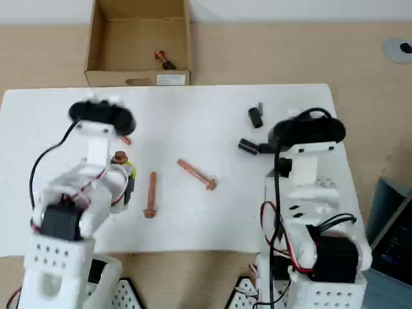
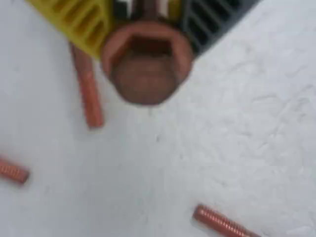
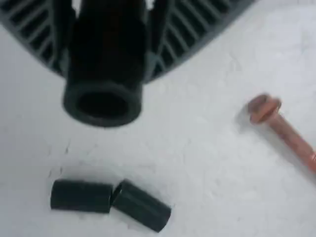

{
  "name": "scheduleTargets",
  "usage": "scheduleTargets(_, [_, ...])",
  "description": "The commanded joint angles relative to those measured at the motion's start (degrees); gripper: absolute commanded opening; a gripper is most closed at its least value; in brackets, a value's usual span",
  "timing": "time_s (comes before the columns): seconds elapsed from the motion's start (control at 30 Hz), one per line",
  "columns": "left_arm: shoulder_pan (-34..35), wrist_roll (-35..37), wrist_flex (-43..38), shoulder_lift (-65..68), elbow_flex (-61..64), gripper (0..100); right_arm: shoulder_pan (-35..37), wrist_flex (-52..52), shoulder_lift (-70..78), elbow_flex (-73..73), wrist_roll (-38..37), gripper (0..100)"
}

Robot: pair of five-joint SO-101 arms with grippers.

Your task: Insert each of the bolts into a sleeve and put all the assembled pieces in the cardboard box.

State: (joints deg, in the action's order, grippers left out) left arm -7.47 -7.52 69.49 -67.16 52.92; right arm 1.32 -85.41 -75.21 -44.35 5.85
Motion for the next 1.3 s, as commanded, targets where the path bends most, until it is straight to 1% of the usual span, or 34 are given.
scheduleTargets(0.0, [0.00,4.40,-4.66,-9.80,5.71,0,-0.22,5.54,-4.26,-5.67,0.00,0.9])
scheduleTargets(0.17, [-0.09,9.58,-7.91,-23.16,12.92,0,-0.04,11.43,-12.70,-15.60,0.09,0.9])
scheduleTargets(0.27, [-0.44,11.78,-8.26,-30.99,16.62,0,3.30,13.54,-18.33,-20.18,0.09,0.9])
scheduleTargets(0.37, [-0.44,13.80,-8.26,-37.85,20.13,0,8.57,16.09,-24.04,-22.99,0.09,0.9])
scheduleTargets(0.47, [0.00,15.65,-8.26,-37.14,20.04,0,14.29,18.73,-28.88,-26.77,-0.18,0.9])
scheduleTargets(0.6, [-0.44,20.66,-8.35,-37.14,17.85,0,21.41,22.68,-33.54,-31.69,-0.26,0.9])
scheduleTargets(0.67, [-0.53,21.89,-9.49,-37.32,17.23,0,25.01,24.53,-34.95,-33.71,-0.26,0.9])
scheduleTargets(0.77, [-0.53,22.07,-13.80,-37.32,16.97,0,29.05,26.64,-35.12,-35.38,-0.26,0.9])
scheduleTargets(0.93, [-0.62,22.24,-23.65,-37.32,16.97,0,35.12,29.01,-35.30,-37.41,-0.26,0.9])
scheduleTargets(1.07, [-0.97,27.08,-28.66,-37.32,16.79,0,38.73,31.30,-35.30,-39.60,-0.26,0.9])
scheduleTargets(1.27, [-11.16,29.98,-25.14,-37.23,12.66,0,42.51,35.08,-35.38,-42.42,-0.35,0.9])
